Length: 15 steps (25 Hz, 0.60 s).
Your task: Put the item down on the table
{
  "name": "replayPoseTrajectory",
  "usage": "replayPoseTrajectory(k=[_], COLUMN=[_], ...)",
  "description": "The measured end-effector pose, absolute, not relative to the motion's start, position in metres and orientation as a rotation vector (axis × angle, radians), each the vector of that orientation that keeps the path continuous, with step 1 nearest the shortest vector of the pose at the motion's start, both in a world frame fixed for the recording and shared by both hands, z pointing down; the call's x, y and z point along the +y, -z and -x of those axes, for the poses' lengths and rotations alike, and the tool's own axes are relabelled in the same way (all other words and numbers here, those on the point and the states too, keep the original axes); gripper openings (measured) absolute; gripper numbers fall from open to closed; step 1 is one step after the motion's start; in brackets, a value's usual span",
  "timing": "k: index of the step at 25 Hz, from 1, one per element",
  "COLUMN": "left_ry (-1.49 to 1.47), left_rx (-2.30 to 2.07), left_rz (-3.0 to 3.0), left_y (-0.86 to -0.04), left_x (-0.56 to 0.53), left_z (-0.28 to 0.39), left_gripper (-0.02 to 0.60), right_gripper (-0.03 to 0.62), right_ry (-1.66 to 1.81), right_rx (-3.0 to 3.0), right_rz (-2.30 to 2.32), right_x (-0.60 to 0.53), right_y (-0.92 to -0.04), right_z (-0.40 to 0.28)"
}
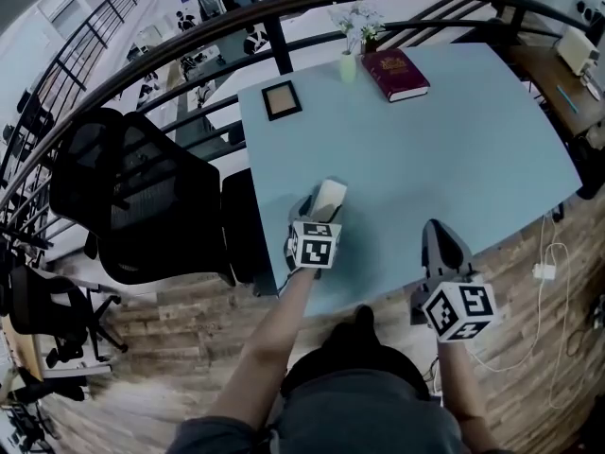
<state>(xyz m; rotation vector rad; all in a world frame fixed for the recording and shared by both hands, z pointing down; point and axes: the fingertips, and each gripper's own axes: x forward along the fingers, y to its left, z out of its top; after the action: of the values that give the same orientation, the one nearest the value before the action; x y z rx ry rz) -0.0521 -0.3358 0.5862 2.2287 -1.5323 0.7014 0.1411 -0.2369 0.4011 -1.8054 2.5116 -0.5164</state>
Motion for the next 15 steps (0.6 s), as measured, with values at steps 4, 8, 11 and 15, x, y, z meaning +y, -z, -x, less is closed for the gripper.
replayPoseTrajectory(k=[4, 8, 11, 15], left_ry=[-0.613, -0.493, -0.392, -0.277], left_rx=[-1.567, -1.615, -1.656, -1.708], left_rz=[-2.319, -2.41, -2.477, -2.527], left_y=[-0.542, -0.49, -0.45, -0.409], left_x=[-0.335, -0.327, -0.321, -0.308], left_z=[0.054, 0.055, 0.058, 0.064], left_gripper=[0.311, 0.285, 0.237, 0.171], right_gripper=[0.003, 0.003, 0.003, 0.003], right_ry=[0.516, 0.499, 0.484, 0.466], right_rx=[2.518, 2.526, 2.523, 2.525], right_rz=[1.785, 1.775, 1.772, 1.764], right_x=[-0.237, -0.237, -0.238, -0.238], right_y=[-0.401, -0.396, -0.392, -0.389], right_z=[-0.137, -0.138, -0.138, -0.136])
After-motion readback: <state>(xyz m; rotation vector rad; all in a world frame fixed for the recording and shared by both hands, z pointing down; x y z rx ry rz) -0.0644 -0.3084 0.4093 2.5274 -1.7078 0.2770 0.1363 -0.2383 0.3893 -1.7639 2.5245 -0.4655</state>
